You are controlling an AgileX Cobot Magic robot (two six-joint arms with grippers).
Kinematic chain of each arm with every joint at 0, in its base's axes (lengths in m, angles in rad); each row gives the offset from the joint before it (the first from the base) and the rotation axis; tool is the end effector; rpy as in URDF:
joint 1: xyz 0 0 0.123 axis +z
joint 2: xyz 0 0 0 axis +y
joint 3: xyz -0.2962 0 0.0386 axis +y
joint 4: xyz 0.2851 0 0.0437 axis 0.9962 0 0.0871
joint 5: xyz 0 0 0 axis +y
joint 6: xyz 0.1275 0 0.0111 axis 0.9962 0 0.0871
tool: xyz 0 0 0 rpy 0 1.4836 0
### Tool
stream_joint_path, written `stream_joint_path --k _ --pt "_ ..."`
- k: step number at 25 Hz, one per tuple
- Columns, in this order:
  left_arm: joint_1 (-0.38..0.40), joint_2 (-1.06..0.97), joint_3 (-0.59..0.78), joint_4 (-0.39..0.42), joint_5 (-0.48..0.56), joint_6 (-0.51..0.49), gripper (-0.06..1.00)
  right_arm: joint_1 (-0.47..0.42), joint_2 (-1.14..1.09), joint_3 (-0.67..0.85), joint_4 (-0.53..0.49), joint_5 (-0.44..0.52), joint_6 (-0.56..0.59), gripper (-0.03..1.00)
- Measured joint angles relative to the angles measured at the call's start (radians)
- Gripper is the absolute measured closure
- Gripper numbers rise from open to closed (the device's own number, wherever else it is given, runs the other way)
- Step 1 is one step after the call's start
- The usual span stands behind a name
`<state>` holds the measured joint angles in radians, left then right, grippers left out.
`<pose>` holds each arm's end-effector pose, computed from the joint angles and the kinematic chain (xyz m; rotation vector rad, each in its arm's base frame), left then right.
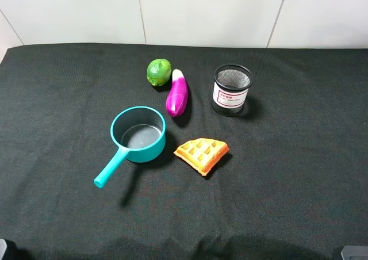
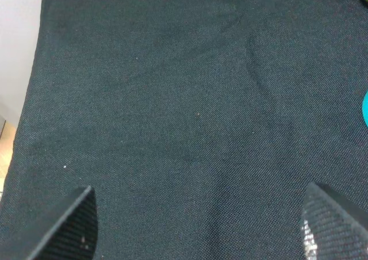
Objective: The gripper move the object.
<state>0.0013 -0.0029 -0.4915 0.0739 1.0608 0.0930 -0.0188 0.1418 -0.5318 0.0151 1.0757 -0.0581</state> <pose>0.0473 0.0083 0.2757 0.0908 2.0490 0.1473 0.0650 0.0005 0.2798 -0.0425 2.1689 -0.0256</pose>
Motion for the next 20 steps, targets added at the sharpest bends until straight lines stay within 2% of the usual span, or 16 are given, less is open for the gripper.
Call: stream_joint_path --k 8,16,20 --pt "0.000 0.000 0.000 0.000 0.000 0.000 0.18 0.001 -0.139 0.010 -0.028 -0.003 0.029 0.34" --pt "0.000 0.000 0.000 0.000 0.000 0.000 0.18 0.001 -0.149 0.011 -0.084 -0.004 0.104 0.34" --pt "0.000 0.000 0.000 0.000 0.000 0.000 0.18 0.001 -0.149 0.032 -0.102 -0.041 0.145 0.34"
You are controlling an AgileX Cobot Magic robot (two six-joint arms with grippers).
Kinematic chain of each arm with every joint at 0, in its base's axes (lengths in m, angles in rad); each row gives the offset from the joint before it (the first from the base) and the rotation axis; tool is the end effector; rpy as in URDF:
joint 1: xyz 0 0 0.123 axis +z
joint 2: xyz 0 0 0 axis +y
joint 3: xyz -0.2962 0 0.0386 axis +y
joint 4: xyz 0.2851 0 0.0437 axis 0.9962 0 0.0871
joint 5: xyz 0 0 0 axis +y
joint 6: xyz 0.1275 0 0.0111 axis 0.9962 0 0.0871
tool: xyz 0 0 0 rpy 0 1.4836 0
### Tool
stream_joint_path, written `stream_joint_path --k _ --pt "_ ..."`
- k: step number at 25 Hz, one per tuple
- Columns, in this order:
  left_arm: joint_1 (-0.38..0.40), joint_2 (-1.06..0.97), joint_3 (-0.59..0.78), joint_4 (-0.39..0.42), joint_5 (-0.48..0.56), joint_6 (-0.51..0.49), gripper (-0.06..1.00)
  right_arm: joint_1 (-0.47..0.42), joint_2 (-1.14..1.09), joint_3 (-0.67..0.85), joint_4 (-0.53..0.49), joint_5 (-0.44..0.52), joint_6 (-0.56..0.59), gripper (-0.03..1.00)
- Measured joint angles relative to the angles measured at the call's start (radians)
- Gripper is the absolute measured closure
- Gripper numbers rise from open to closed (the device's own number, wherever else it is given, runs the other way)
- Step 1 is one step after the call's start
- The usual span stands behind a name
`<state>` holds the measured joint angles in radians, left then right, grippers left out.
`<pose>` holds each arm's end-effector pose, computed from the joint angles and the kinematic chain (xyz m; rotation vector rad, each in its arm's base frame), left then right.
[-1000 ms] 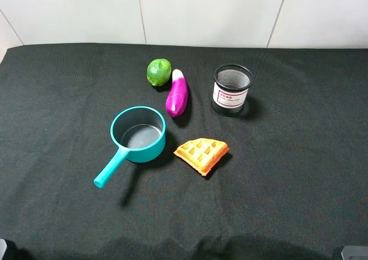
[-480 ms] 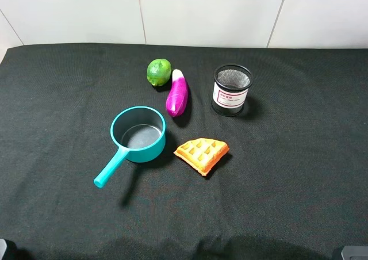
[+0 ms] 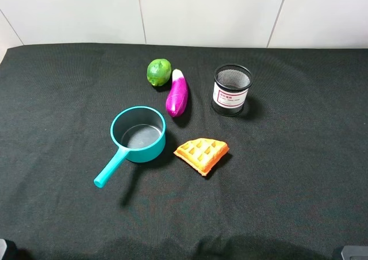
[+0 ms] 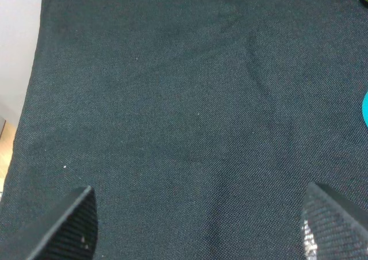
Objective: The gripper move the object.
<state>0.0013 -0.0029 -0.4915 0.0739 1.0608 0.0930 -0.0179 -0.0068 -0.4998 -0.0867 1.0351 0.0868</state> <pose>0.0473 0.0083 0.2757 0.0908 2.0490 0.1473 0.0469 -0.0104 0.2818 0.1082 2.0067 -0.0592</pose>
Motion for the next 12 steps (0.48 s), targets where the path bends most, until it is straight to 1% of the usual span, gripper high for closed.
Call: stream_joint_path --k 12 --pt "0.000 0.000 0.000 0.001 0.000 0.000 0.18 0.000 0.000 0.002 -0.008 -0.008 0.015 0.34"
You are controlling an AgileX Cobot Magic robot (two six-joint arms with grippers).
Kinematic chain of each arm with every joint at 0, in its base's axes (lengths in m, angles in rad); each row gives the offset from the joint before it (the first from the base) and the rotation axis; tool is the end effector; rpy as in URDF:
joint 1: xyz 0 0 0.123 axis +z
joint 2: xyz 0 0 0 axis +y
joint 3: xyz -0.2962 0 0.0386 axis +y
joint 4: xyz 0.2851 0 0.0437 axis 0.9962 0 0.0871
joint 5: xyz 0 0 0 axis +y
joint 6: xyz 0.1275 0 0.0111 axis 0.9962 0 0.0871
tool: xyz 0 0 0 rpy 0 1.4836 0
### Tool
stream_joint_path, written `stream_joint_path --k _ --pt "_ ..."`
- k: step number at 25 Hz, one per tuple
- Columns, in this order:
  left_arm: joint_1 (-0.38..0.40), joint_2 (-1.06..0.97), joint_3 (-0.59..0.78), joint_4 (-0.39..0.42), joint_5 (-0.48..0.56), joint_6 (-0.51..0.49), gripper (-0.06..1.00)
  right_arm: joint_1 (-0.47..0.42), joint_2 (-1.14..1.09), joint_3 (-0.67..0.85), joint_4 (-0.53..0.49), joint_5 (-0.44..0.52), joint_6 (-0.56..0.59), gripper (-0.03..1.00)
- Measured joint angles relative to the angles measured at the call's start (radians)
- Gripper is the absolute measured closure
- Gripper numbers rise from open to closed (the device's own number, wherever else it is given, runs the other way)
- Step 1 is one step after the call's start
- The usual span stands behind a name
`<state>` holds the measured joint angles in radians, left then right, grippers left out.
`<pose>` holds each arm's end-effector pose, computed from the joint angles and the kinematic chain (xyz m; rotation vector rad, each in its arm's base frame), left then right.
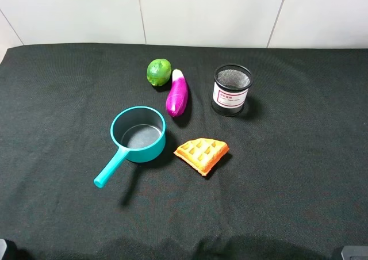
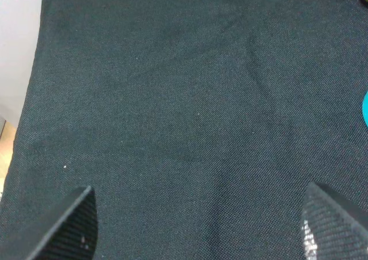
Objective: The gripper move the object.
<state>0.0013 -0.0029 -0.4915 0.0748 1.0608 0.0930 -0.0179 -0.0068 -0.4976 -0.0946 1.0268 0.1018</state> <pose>0.0473 0.0084 0.2757 0.0908 2.0489 0.1483 0.0476 -0.0112 0.2820 0.1225 1.9992 -0.0587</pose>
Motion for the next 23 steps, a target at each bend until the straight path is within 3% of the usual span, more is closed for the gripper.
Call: stream_joint_path --k 23 --pt "0.000 0.000 0.000 0.000 0.000 0.000 0.18 0.000 0.000 0.000 -0.001 -0.002 0.001 0.34"
